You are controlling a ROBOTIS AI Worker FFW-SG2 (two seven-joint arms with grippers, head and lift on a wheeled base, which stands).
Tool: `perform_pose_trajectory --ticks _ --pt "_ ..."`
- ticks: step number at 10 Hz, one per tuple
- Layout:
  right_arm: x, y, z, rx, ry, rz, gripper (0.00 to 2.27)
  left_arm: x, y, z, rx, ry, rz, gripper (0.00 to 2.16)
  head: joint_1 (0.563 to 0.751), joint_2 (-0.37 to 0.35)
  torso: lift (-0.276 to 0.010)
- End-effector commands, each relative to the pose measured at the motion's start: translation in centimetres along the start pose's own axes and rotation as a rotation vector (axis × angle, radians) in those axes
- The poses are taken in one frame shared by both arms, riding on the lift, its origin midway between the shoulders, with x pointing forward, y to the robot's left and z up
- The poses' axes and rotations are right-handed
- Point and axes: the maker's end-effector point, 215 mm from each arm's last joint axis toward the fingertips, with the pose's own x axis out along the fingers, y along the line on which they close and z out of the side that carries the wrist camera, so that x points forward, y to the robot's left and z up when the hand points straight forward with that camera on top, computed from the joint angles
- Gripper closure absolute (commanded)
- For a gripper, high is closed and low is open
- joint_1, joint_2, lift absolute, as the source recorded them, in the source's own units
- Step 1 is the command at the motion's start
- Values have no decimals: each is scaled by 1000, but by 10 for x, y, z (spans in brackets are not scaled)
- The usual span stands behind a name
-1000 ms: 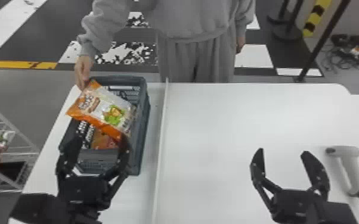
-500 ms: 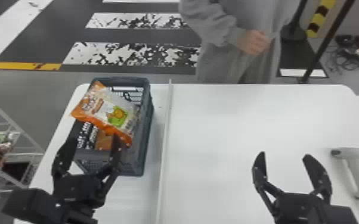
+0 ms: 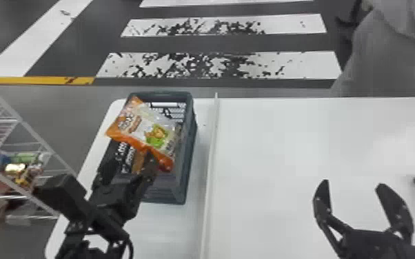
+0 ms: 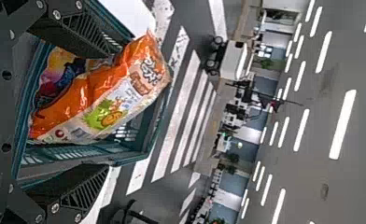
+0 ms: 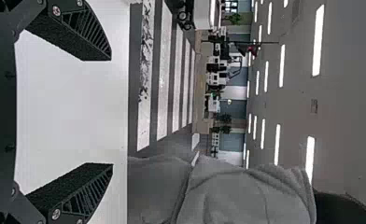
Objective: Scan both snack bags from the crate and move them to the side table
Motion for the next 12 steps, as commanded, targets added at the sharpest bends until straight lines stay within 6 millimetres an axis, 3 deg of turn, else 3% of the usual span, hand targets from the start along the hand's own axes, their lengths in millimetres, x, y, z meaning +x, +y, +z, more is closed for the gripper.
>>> perform_pose_trajectory --ticks 1,3,12 --pt "-1 1 -1 0 2 2 120 15 -7 -3 -49 56 -8 178 695 130 -75" --pt "-2 0 -1 0 4 1 120 25 -9 -1 -105 80 -5 191 695 116 -75" --pt "-2 -1 -7 -18 25 15 120 56 27 1 -163 139 151 191 695 151 -75"
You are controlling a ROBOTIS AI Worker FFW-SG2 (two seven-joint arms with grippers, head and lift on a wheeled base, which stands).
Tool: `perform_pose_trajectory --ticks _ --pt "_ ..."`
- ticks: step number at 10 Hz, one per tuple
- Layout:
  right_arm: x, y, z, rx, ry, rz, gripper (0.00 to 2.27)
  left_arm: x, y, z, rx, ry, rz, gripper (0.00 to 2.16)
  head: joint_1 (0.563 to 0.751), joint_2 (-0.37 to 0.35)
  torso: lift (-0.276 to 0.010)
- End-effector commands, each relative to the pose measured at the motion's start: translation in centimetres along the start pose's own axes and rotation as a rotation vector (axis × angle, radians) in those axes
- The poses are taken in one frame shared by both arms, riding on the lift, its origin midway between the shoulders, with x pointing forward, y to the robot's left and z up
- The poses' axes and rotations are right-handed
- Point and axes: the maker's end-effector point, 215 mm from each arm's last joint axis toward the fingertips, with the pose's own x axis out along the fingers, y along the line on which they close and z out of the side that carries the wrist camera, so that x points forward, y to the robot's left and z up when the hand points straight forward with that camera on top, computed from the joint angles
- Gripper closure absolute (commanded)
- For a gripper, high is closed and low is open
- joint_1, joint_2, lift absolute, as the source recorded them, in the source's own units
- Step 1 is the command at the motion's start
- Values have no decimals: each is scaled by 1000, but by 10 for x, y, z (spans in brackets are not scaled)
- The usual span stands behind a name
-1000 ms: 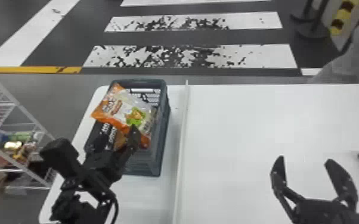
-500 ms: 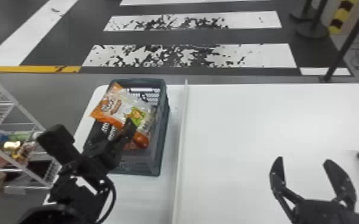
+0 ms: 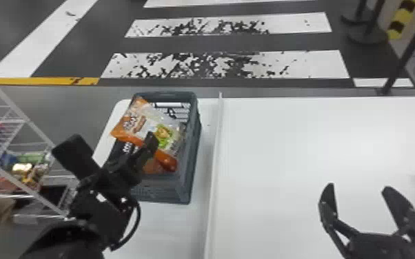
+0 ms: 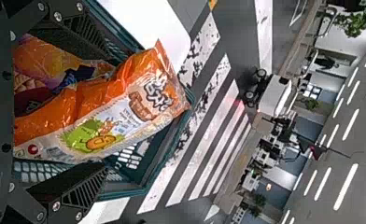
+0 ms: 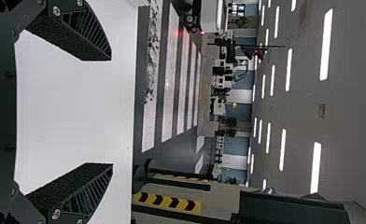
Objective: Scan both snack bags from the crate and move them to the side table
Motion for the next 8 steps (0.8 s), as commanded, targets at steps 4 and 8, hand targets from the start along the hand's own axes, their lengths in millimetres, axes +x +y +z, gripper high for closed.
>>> perform_pose_trajectory --ticks 4,8 --pt "0 3 -3 6 17 3 120 32 11 -6 -45 29 37 191 695 171 -75" --pt "0 3 -4 6 19 3 120 55 2 -12 -42 60 38 194 695 161 -75"
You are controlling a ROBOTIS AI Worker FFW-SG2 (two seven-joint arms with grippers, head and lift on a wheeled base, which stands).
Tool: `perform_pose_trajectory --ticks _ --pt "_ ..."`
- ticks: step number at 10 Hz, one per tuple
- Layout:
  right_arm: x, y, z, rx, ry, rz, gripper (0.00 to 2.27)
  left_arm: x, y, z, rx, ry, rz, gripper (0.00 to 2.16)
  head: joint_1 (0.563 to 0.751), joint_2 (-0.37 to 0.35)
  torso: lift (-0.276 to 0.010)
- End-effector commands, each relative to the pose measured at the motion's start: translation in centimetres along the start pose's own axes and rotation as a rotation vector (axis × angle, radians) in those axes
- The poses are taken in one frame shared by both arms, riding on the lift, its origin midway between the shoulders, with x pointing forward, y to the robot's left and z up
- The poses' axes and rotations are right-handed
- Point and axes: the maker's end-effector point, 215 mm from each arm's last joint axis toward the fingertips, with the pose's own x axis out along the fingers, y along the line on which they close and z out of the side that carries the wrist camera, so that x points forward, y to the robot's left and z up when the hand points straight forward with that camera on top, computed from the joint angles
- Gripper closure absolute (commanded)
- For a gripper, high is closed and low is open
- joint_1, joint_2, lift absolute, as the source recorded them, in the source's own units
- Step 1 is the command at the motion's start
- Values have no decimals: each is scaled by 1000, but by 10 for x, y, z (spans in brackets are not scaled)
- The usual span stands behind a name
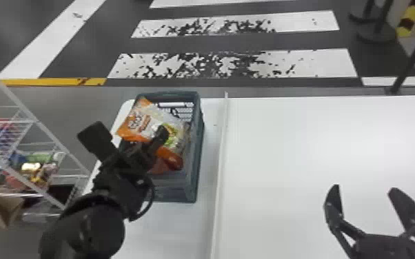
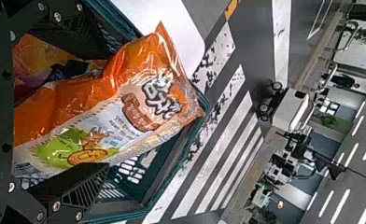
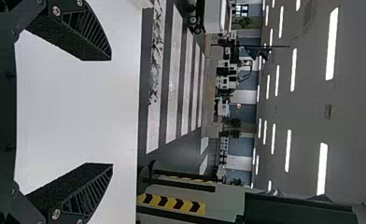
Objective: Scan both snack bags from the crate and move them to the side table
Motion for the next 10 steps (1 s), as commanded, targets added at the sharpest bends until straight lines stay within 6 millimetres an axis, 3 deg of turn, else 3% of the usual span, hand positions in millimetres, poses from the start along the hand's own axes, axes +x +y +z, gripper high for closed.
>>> perform_pose_trajectory --ticks 1,3,5,6,10 --pt "-1 1 0 1 0 2 120 3 -2 -3 4 7 -5 343 695 160 -75" --pt "0 2 -1 -3 4 4 120 1 -5 -25 46 81 -39 1190 695 155 -75" --pt "-1 3 -1 -4 4 9 120 -3 -8 -33 108 116 -63 1538 695 140 -75" --pt "0 4 -1 -4 4 10 120 -7 -6 -32 145 117 -37 2067 695 134 -75" --pt "2 4 -1 -5 6 11 120 -30 -21 -1 220 49 -34 2067 695 136 -75"
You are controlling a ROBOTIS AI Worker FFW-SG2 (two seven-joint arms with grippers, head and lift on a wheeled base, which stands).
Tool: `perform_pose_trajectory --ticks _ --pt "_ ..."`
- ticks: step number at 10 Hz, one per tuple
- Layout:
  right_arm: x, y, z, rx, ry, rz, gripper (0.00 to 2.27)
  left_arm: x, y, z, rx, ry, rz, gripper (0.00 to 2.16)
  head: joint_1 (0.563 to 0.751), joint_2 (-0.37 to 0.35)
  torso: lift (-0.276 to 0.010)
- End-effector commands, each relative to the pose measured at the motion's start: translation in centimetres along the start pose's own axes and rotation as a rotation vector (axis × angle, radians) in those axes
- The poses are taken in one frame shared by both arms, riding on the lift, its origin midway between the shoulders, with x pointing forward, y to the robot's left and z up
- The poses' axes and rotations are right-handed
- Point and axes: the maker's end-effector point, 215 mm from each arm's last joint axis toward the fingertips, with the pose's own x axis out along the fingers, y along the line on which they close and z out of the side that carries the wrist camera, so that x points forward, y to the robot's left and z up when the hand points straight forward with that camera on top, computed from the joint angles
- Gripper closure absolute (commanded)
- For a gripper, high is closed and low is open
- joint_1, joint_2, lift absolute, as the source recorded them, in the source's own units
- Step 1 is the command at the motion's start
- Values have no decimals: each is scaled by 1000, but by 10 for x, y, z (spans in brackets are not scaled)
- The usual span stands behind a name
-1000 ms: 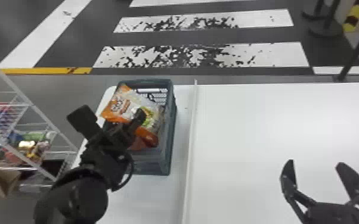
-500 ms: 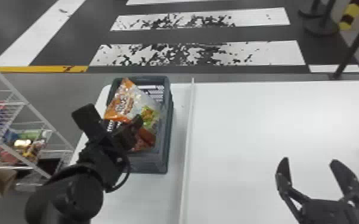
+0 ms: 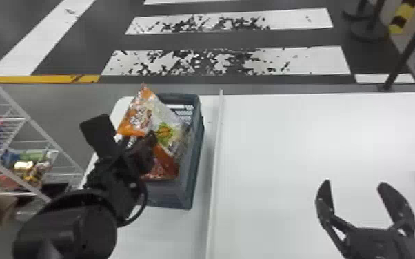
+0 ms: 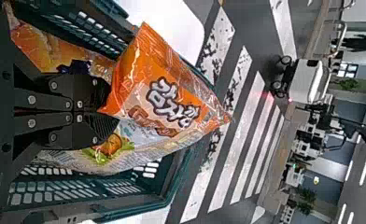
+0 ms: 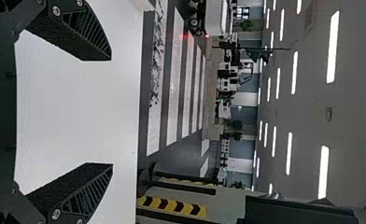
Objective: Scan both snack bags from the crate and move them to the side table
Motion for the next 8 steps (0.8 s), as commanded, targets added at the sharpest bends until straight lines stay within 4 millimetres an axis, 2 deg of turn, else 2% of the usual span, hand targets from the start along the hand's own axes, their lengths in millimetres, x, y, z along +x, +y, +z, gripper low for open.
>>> perform_pose_trajectory --ticks 1,3,4,6,8 --pt "1 0 0 0 0 -1 120 -13 -4 13 9 -27 -5 2067 695 137 -75" --pt "2 0 -1 -3 4 -1 120 -40 -16 40 30 -76 -20 2067 695 138 -75" --pt "2 0 -2 -2 6 0 120 -58 -28 58 37 -105 -43 2067 695 135 -75" --pt "2 -1 -1 -3 4 -2 120 -89 -54 80 60 -140 -87 2067 695 120 -75" --pt "2 -2 0 -4 1 -5 120 -109 -79 82 84 -141 -124 2071 695 88 -75"
